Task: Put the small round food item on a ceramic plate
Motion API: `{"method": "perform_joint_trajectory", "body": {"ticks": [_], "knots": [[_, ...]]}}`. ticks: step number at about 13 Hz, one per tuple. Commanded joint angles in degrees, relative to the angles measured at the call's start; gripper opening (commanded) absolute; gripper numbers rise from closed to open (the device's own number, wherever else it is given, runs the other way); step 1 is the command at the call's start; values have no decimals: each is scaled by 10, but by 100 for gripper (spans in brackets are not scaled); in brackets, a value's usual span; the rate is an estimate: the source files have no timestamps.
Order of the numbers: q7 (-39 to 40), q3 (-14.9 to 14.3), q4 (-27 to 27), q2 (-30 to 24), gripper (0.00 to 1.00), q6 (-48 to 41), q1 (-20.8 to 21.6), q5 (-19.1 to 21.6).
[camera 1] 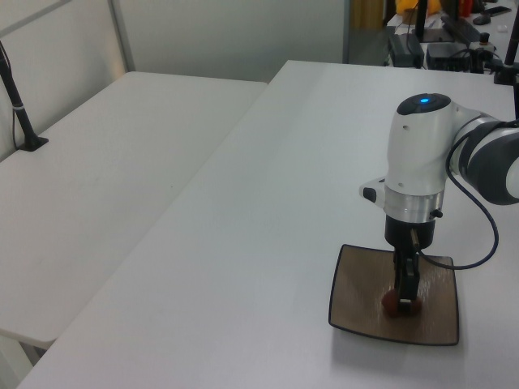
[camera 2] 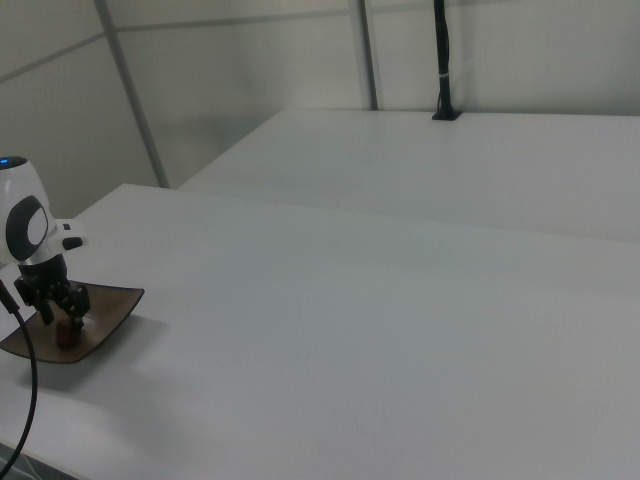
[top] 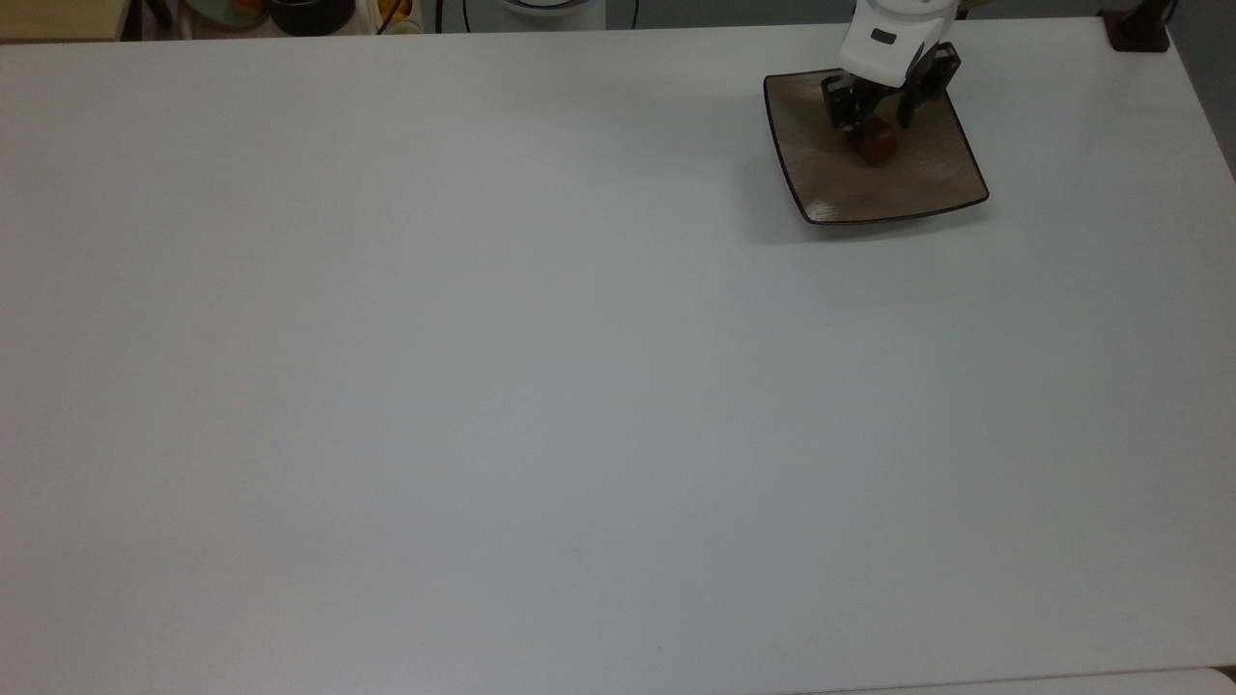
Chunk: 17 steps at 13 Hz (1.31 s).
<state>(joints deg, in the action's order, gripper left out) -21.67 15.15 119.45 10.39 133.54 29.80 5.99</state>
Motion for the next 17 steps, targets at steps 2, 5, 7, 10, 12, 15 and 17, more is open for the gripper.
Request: {"method": "perform_joint_trajectory", "body": {"ticks": [2,5,7,10,12,15,17], "knots": [[-29,-2,-6,-16,100,1,-3,-11],[-35,-2,-89,-48,100,-115,-28,-62],[-35,-4,-153,-72,100,-194,-62,-71],[-33,-20,-233,-94,100,-286,-104,-76],[-30,-24,-278,-106,100,-361,-141,-76],[-28,-49,-291,-128,100,-403,-169,-66],[-28,-50,-289,-142,100,-411,-196,-65]]}}
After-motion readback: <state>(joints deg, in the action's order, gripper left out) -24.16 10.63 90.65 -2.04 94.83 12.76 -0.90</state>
